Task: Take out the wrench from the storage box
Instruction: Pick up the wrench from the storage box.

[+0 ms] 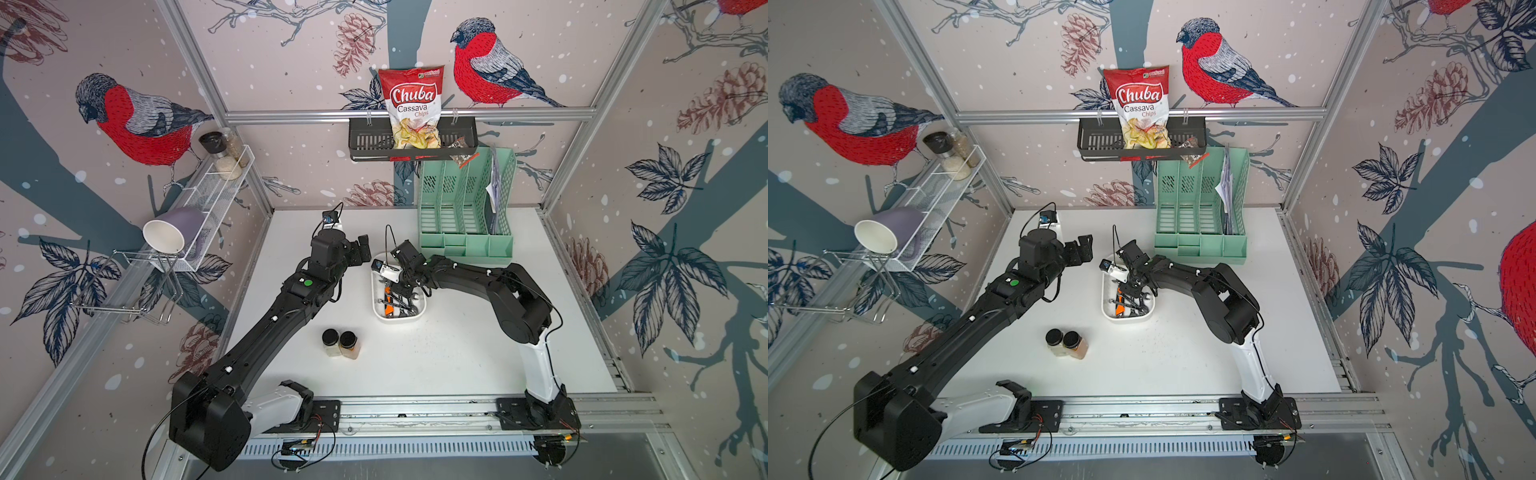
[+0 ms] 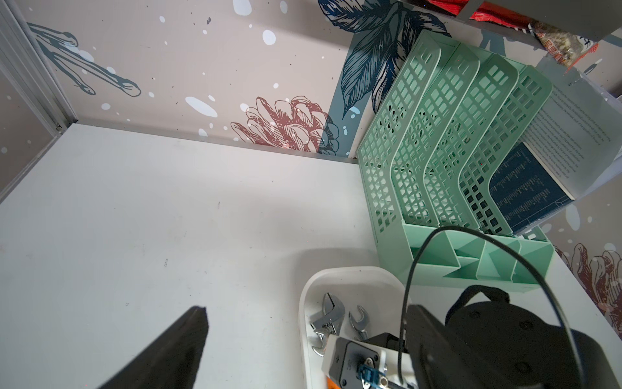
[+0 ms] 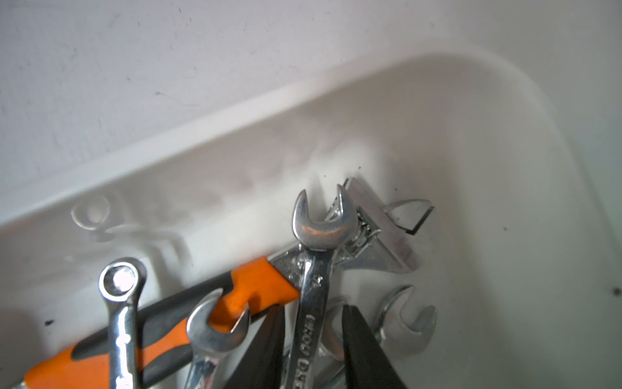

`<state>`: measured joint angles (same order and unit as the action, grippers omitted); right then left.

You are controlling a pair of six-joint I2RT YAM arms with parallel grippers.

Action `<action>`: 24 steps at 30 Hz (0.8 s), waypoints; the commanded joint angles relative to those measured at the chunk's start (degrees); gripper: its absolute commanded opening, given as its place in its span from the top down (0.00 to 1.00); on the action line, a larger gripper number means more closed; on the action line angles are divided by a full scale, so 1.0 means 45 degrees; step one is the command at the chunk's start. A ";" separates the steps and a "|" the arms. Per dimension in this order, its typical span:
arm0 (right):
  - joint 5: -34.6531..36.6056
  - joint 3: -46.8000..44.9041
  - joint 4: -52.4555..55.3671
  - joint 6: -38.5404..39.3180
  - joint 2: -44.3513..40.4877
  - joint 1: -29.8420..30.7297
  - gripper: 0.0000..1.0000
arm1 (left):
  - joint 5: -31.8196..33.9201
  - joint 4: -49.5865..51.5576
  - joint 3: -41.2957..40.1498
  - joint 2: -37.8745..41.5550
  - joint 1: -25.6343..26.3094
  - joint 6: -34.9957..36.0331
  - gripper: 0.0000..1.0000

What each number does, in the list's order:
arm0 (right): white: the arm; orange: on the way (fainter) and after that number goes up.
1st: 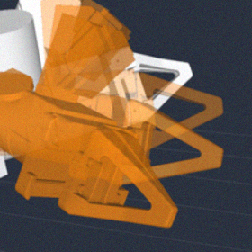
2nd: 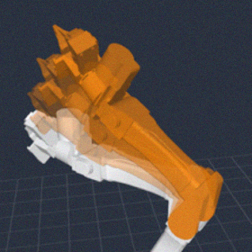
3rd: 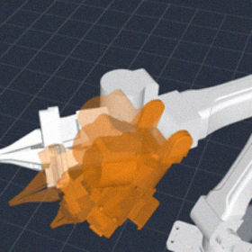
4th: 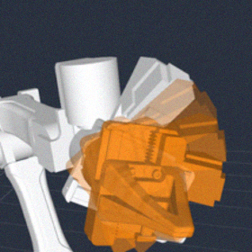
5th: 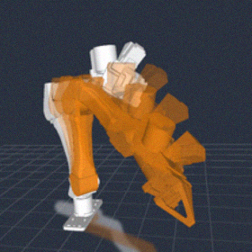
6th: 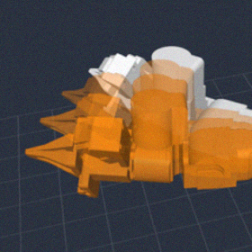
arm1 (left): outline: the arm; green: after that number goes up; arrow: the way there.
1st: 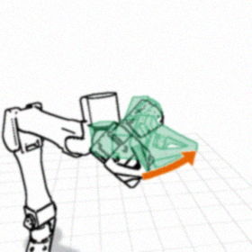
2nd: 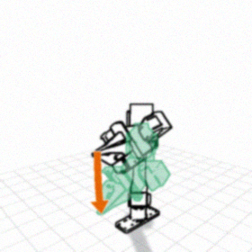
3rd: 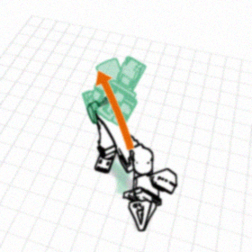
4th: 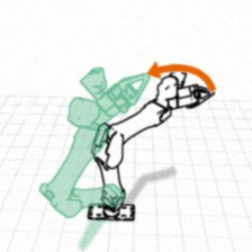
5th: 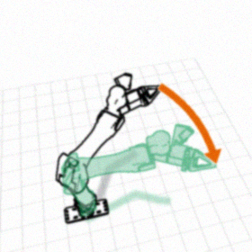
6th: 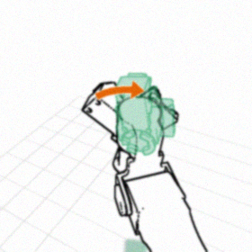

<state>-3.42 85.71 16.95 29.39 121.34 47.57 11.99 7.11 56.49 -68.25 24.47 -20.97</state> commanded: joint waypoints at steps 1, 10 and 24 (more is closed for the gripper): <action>0.0035 0.0057 0.0140 -0.0222 0.0099 0.0025 0.65 | -0.0086 0.0035 0.0083 0.0100 0.0002 0.0052 0.05; 0.0135 0.0018 0.0140 -0.0202 0.0242 -0.0005 0.68 | -0.0145 0.0001 0.0074 0.0127 0.0012 0.0070 0.05; 0.0290 -0.0063 0.0120 -0.0047 0.0321 -0.0025 0.77 | -0.0067 -0.0016 0.0083 0.0083 0.0012 0.0084 0.05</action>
<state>-2.79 85.58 16.58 28.71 122.63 47.44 11.79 7.11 56.49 -67.88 24.47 -20.97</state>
